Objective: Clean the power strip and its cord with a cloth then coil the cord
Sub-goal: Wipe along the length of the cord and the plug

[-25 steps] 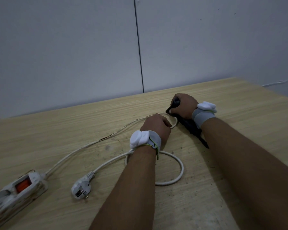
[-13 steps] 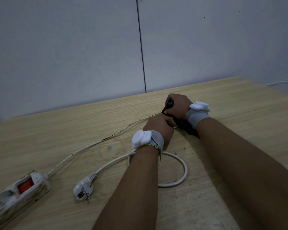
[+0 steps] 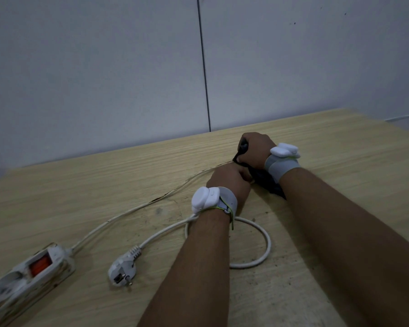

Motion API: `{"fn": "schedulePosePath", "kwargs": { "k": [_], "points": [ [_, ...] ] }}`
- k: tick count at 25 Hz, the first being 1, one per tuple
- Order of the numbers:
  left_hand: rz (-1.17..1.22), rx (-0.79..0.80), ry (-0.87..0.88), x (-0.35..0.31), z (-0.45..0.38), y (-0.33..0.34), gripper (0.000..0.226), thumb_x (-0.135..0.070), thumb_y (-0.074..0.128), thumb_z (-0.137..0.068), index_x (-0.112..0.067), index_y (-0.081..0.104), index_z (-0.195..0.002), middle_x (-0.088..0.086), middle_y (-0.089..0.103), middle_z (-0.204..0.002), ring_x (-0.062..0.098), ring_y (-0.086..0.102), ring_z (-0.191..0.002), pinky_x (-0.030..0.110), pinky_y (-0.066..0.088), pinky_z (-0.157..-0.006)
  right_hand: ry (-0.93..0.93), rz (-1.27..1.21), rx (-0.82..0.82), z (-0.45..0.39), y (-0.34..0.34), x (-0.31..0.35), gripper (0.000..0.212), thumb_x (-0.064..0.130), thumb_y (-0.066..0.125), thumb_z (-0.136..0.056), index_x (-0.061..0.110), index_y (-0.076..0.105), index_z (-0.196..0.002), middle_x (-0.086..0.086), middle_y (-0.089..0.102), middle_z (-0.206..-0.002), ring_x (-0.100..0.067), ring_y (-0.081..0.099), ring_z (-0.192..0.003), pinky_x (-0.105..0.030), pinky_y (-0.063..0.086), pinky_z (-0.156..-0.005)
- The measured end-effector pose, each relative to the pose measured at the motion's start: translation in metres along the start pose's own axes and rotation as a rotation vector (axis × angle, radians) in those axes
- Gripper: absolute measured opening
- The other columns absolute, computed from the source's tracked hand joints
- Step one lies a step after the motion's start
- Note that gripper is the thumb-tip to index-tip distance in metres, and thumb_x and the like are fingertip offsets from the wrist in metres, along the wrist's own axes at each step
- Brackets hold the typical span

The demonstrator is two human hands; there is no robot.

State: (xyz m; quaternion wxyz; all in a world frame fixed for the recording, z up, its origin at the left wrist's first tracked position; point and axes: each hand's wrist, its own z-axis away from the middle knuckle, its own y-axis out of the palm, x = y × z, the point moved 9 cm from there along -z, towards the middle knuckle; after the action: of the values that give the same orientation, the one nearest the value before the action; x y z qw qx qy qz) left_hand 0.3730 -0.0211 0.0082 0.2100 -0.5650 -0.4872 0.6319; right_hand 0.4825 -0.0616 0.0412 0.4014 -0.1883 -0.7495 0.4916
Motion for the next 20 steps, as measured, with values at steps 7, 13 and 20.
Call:
{"fn": "schedulePosePath", "kwargs": {
  "k": [7, 13, 20],
  "points": [
    [0.025, -0.008, -0.01, 0.003, 0.0, 0.0, 0.019, -0.019, 0.061, -0.085, -0.025, 0.077, -0.092, -0.002, 0.071, -0.106, 0.026, 0.063, -0.093, 0.031, 0.051, -0.078, -0.028, 0.064, 0.073, -0.003, -0.001, -0.001, 0.032, 0.023, 0.077, -0.071, 0.015, 0.064, -0.099, -0.007, 0.063, -0.111, -0.027, 0.058, -0.101, -0.029, 0.046, -0.079],
    [0.042, 0.014, -0.007, 0.001, 0.001, -0.002, 0.019, -0.02, 0.062, -0.086, -0.026, 0.077, -0.096, -0.002, 0.07, -0.111, 0.025, 0.064, -0.095, 0.028, 0.051, -0.081, -0.046, 0.1, 0.119, -0.001, -0.009, -0.009, 0.028, 0.023, 0.079, -0.067, 0.021, 0.063, -0.09, -0.005, 0.063, -0.108, -0.026, 0.058, -0.098, -0.027, 0.043, -0.074],
    [0.021, 0.004, 0.011, -0.001, 0.001, -0.002, 0.022, -0.013, 0.059, -0.084, -0.023, 0.077, -0.092, 0.0, 0.071, -0.105, 0.027, 0.063, -0.091, 0.028, 0.048, -0.075, -0.175, 0.051, 0.094, -0.002, 0.007, 0.02, 0.022, 0.016, 0.068, -0.075, 0.015, 0.06, -0.095, -0.007, 0.063, -0.106, -0.027, 0.056, -0.098, -0.029, 0.045, -0.077]
  ]
}}
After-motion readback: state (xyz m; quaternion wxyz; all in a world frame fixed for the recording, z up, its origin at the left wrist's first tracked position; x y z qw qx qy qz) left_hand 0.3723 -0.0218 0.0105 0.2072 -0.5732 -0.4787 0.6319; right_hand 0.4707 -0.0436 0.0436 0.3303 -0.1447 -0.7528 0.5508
